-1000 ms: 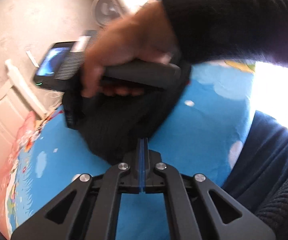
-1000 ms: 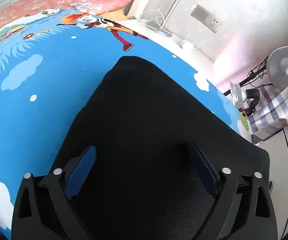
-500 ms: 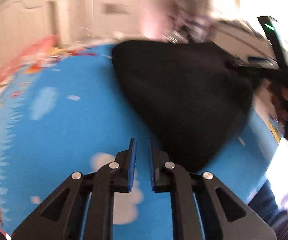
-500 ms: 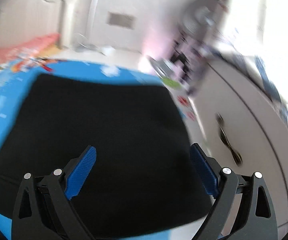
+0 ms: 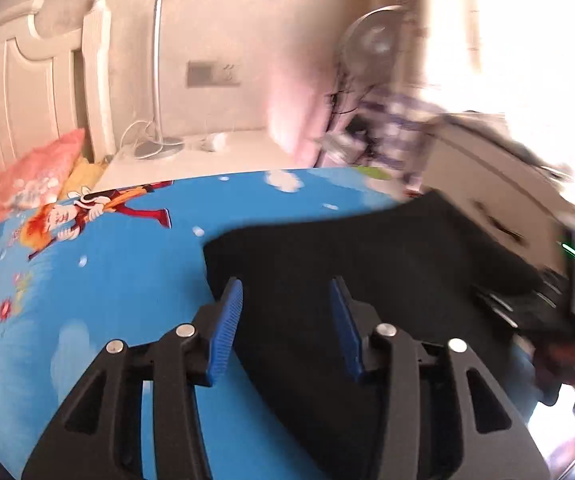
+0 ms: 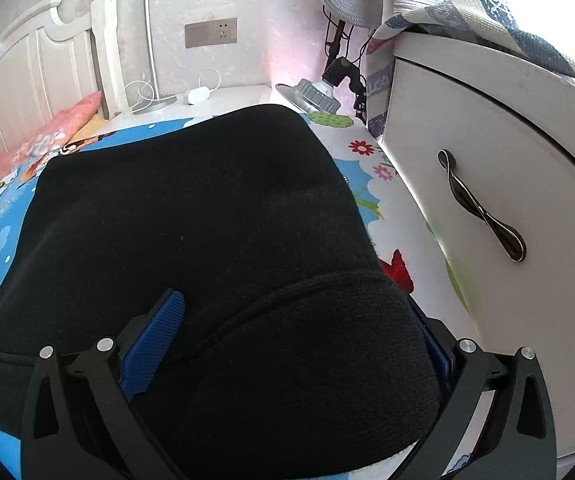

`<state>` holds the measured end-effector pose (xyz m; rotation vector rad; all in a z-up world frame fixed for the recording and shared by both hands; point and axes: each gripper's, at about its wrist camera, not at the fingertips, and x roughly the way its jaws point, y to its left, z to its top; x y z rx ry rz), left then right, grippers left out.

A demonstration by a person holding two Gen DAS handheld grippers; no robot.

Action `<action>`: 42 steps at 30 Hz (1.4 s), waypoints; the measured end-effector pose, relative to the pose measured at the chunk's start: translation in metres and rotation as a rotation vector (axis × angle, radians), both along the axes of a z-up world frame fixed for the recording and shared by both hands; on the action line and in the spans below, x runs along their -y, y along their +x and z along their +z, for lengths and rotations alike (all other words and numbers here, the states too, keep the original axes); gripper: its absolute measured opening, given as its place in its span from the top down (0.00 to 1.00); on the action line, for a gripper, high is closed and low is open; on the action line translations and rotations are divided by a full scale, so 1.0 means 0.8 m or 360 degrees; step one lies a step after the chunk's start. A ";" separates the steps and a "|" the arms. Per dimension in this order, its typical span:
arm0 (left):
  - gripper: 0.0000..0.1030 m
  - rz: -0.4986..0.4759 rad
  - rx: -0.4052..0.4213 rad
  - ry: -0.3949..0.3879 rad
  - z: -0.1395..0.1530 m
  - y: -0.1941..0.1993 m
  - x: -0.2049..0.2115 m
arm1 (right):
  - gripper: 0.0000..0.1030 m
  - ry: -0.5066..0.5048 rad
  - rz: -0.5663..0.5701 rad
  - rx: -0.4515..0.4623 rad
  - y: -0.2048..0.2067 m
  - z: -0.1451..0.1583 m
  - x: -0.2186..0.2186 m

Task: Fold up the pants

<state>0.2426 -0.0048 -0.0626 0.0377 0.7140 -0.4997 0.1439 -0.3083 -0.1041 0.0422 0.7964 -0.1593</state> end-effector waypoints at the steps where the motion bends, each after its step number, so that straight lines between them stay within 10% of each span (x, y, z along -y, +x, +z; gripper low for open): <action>1: 0.58 0.0021 -0.0115 -0.0026 -0.013 0.042 0.000 | 0.05 0.0004 0.0000 0.0000 -0.002 -0.001 0.001; 4: 0.45 0.0143 -0.0450 -0.0097 -0.062 0.130 -0.015 | 0.05 0.0014 -0.0009 0.0005 -0.001 -0.003 0.002; 8: 0.44 0.0358 -0.0219 -0.0037 -0.023 0.133 -0.002 | 0.05 0.0038 -0.0018 0.0019 -0.003 -0.005 0.003; 11: 0.78 0.0052 -0.0135 -0.0093 0.025 0.114 0.076 | 0.05 0.0057 -0.0037 0.0018 -0.004 -0.006 0.004; 14: 0.89 -0.0300 -0.0106 -0.0026 0.038 0.092 0.168 | 0.05 0.0055 -0.0058 0.0012 -0.004 -0.005 0.002; 22: 0.90 -0.0465 -0.0387 0.0229 -0.026 0.114 0.344 | 0.05 0.0062 -0.0087 0.0002 -0.005 -0.005 0.001; 33: 0.87 -0.0302 -0.0278 -0.0086 0.008 0.096 0.286 | 0.05 0.0080 -0.0093 0.0018 -0.005 -0.007 0.002; 42: 0.86 -0.0051 -0.0210 -0.0051 0.017 -0.068 0.145 | 0.05 0.0076 -0.0102 0.0027 -0.004 -0.007 0.002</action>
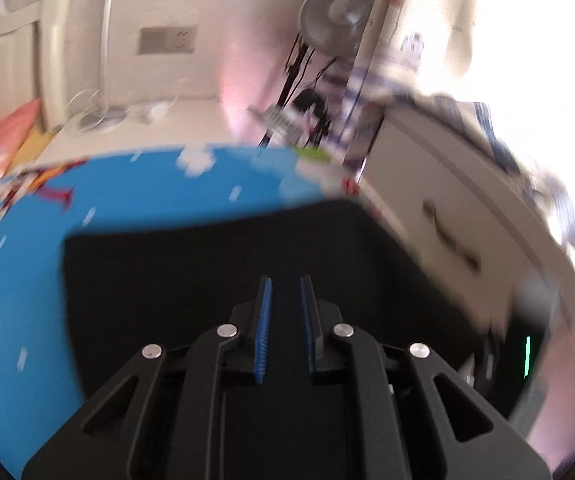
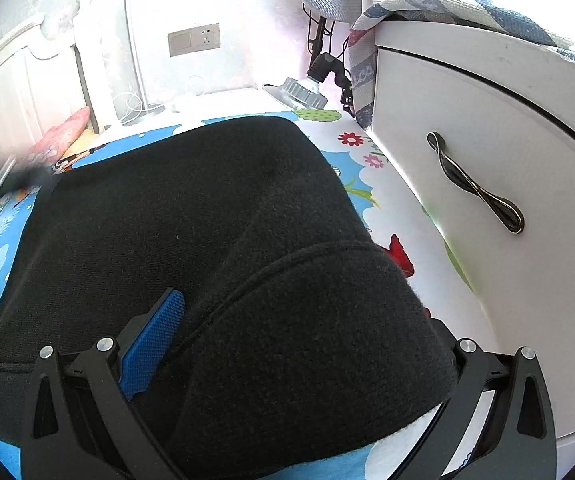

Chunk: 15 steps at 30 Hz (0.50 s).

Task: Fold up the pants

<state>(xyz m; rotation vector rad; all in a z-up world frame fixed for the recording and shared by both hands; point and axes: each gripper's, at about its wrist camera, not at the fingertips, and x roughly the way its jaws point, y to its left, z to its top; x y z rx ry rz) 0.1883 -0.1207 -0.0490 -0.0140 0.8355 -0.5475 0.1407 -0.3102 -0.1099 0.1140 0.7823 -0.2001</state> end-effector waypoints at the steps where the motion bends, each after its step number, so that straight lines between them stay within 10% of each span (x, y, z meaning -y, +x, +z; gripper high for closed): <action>1: 0.86 0.0006 -0.0011 0.0038 -0.007 -0.021 -0.011 | 0.05 -0.0002 -0.0001 -0.0001 0.000 0.000 0.000; 15: 0.48 0.0157 -0.0083 0.0099 -0.044 -0.076 -0.063 | 0.05 -0.0118 -0.0057 0.0116 -0.037 0.070 -0.034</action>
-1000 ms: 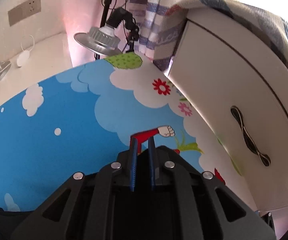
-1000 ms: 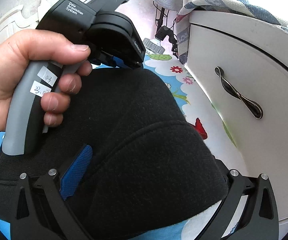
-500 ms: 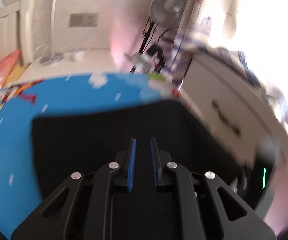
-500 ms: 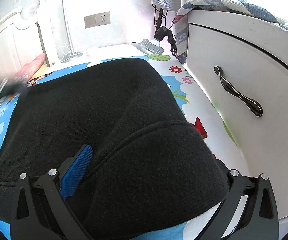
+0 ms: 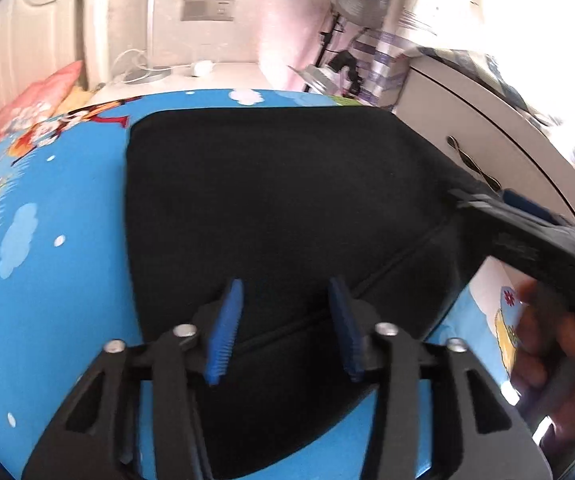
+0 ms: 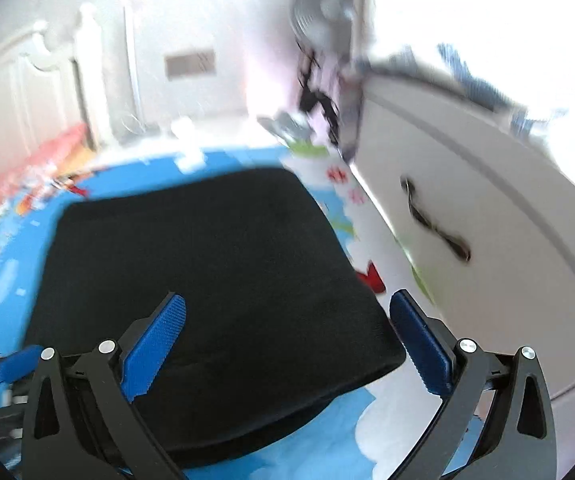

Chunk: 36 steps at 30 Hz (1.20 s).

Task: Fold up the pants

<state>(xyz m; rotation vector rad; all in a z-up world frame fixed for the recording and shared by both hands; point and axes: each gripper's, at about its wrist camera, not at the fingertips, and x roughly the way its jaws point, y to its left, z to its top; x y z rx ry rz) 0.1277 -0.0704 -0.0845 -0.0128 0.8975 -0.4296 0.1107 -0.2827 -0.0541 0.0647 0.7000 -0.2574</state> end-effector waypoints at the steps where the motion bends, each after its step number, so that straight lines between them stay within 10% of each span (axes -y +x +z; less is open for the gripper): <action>1: 0.46 0.0026 -0.0009 -0.0017 0.000 0.001 -0.005 | 0.05 -0.0016 0.0006 0.0016 -0.005 0.006 -0.005; 21: 0.02 0.0149 0.0053 0.0007 0.035 -0.035 -0.040 | 0.05 -0.0065 -0.0101 -0.0210 -0.039 -0.021 -0.005; 36: 0.02 0.0107 0.0206 0.0099 0.053 -0.040 -0.020 | 0.05 -0.0025 -0.0125 -0.0268 -0.041 -0.028 0.012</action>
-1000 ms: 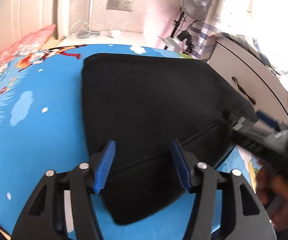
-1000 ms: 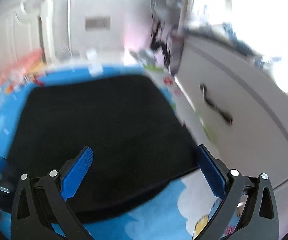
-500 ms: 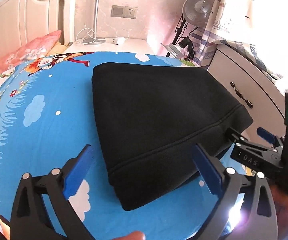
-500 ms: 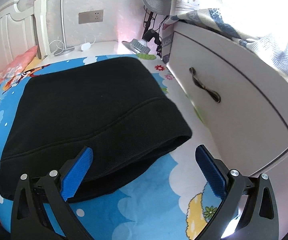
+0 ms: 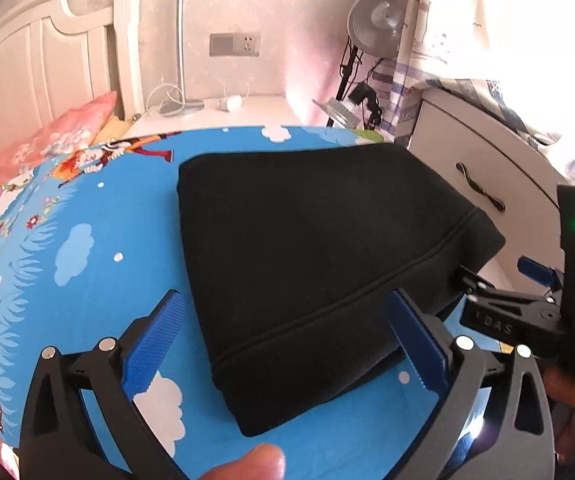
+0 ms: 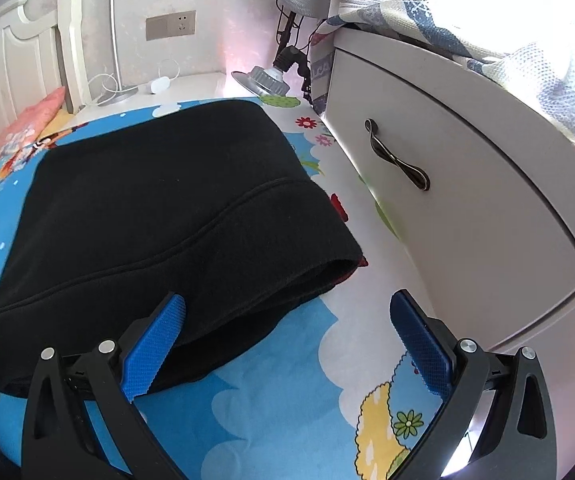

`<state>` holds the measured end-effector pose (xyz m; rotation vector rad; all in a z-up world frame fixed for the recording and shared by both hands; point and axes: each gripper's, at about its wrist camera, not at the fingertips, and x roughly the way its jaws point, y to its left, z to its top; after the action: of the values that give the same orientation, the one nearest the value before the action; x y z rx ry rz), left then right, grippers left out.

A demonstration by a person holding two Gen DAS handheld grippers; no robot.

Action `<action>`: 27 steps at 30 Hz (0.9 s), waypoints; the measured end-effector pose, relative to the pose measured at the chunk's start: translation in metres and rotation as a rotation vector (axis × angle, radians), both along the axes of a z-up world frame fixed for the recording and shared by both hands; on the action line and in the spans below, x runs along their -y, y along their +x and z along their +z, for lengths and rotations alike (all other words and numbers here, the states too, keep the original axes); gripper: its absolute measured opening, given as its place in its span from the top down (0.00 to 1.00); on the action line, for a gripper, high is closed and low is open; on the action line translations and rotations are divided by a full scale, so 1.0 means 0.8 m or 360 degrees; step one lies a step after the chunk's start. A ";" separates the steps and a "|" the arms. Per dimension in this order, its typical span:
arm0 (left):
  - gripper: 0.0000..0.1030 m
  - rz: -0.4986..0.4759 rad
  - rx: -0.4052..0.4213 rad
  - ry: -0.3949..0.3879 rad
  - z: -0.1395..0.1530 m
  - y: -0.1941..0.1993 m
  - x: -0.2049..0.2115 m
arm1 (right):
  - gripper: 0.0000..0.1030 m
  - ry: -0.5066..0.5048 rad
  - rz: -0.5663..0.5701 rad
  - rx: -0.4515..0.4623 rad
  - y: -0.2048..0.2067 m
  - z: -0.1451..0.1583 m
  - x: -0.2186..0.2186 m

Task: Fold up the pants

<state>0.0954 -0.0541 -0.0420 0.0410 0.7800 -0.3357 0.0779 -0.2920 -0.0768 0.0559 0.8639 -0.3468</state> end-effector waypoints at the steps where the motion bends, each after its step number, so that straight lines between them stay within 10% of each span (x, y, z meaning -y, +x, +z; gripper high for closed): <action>1: 0.02 -0.0004 0.0004 0.0009 0.003 0.000 0.000 | 0.05 0.0020 0.0004 0.0006 -0.003 0.003 0.000; 27: 0.02 0.0005 -0.0045 -0.0038 0.048 -0.010 -0.014 | 0.04 0.0077 0.0163 0.0197 -0.050 0.084 -0.045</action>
<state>0.0874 -0.0432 -0.0036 0.0130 0.8037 -0.3434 0.0380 -0.2558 -0.0099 0.0769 0.7494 -0.2242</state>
